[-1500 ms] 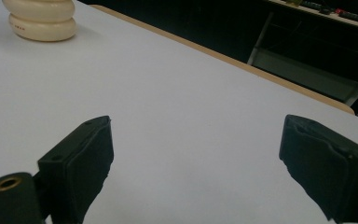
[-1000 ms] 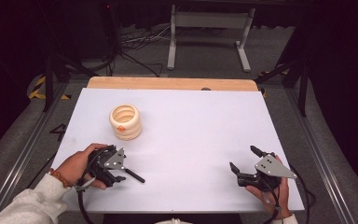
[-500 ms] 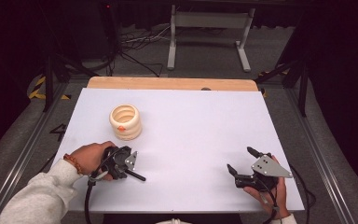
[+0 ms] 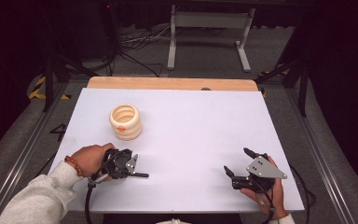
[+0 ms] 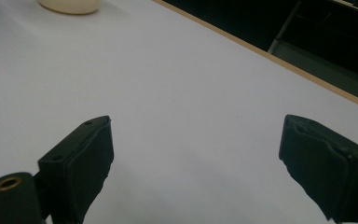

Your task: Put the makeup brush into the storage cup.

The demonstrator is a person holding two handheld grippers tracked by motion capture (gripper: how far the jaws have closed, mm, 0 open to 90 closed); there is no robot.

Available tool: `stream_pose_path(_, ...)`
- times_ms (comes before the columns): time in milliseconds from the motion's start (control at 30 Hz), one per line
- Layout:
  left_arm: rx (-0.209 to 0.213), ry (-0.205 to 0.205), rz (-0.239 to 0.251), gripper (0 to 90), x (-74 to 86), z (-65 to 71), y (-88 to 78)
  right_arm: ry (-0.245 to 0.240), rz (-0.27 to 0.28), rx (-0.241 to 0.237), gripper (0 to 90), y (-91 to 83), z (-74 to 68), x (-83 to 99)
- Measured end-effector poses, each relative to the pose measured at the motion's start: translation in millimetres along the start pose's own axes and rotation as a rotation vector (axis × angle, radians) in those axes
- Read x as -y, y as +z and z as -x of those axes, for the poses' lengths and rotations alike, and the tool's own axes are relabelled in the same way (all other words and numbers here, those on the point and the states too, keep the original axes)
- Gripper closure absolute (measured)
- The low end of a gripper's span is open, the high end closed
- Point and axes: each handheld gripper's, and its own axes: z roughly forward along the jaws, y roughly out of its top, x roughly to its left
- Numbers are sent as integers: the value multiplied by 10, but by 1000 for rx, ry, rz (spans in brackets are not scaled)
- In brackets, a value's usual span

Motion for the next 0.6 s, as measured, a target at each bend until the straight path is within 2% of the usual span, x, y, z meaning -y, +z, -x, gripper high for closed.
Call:
stream_pose_path(67, -5, -1, 4, 780, 1, 1, -2, -6, 3, 1, 110, 9, -5, -6)
stream_pose_path(200, -44, -8, 35, 782, -14, -2, -37, -12, -2, -8, 110, 18, -24, -12)
stream_pose_path(233, -54, 1, 28, 782, -24, -13, -55, -16, -1, -9, 110, 18, -28, -14)
stream_pose_path(267, -68, -13, 49, 782, -23, -28, -59, -14, -2, -9, 110, 16, -32, -15)
stream_pose_path(333, -68, -22, 71, 782, -24, -48, -68, -13, -1, -8, 111, 18, -32, -15)
stream_pose_path(367, -92, -29, 74, 783, -33, -63, -79, -13, -1, -8, 111, 19, -33, -15)
stream_pose_path(400, -90, -39, 84, 783, -38, -65, -82, -15, -1, -7, 111, 18, -35, -16)
stream_pose_path(433, -112, -45, 95, 783, -48, -79, -90, -17, -1, -8, 111, 17, -37, -18)
stream_pose_path(467, -123, -77, 80, 783, -65, -105, -100, -18, 0, -6, 112, 17, -36, -19)
stream_pose_path(500, -141, -89, 66, 784, -78, -109, -101, -23, 1, 0, 112, 17, -34, -22)
stream_pose_path(533, -158, -114, 68, 785, -95, -128, -105, -26, 2, 2, 115, 18, -33, -24)
stream_pose_path(567, -139, -126, 75, 785, -114, -155, -110, -27, 2, 1, 120, 21, -33, -26)
stream_pose_path(600, -152, -140, 77, 785, -134, -165, -112, -29, -2, 1, 121, 27, -39, -30)
